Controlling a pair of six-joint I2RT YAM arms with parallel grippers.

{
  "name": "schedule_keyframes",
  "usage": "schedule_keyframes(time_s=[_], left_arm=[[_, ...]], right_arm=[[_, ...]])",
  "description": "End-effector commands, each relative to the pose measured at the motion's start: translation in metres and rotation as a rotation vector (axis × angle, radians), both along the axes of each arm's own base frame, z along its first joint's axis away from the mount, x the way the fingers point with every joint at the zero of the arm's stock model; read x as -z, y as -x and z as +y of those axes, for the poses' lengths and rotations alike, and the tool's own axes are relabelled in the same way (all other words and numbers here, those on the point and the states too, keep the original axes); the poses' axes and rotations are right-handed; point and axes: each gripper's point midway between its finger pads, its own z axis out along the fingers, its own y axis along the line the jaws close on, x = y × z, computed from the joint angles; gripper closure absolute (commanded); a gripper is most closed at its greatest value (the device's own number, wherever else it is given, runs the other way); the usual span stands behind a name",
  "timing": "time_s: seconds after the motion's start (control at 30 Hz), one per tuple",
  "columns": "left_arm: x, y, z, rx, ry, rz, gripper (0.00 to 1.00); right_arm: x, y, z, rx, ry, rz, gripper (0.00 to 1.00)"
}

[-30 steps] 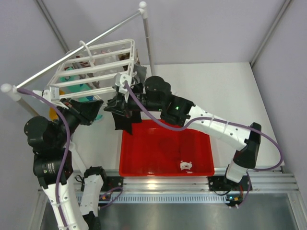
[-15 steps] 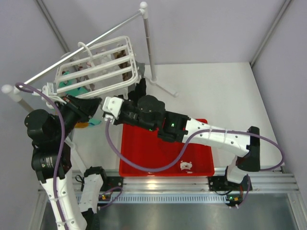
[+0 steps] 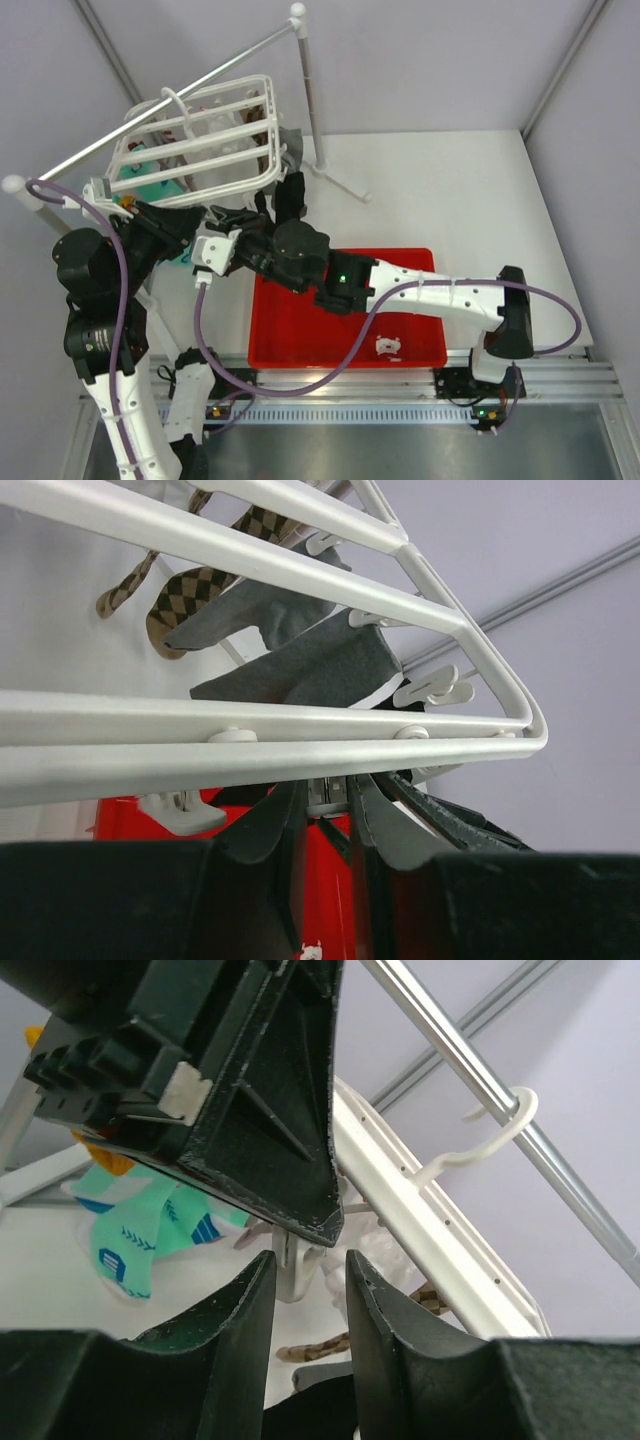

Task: Clip the socks to the hanger
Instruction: Open the clamp at the hanger.

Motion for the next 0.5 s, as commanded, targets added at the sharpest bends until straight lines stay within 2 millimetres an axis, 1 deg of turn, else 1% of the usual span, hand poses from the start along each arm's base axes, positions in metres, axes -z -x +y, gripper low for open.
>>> schedule_keyframes(time_s=[0.0,0.17,0.23,0.3,0.47], left_arm=[[-0.002,0.004,0.000,-0.011,0.026,0.012,1.00],[-0.002,0.005,-0.001,-0.011,0.035,0.013,1.00],[-0.002,0.005,-0.003,-0.002,0.043,0.015,1.00],[-0.003,0.006,-0.003,-0.001,0.049,0.015,1.00],[-0.004,0.006,-0.003,-0.003,0.047,0.013,1.00]], right_arm=[[-0.026,0.001,-0.002,0.038,-0.054,-0.051,0.66],[-0.016,0.005,-0.001,0.031,-0.014,-0.070,0.66],[-0.015,0.005,-0.001,0.039,-0.001,-0.090,0.65],[-0.011,0.002,0.002,0.056,0.010,-0.101,0.65],[-0.008,0.000,0.007,0.069,0.042,-0.133,0.65]])
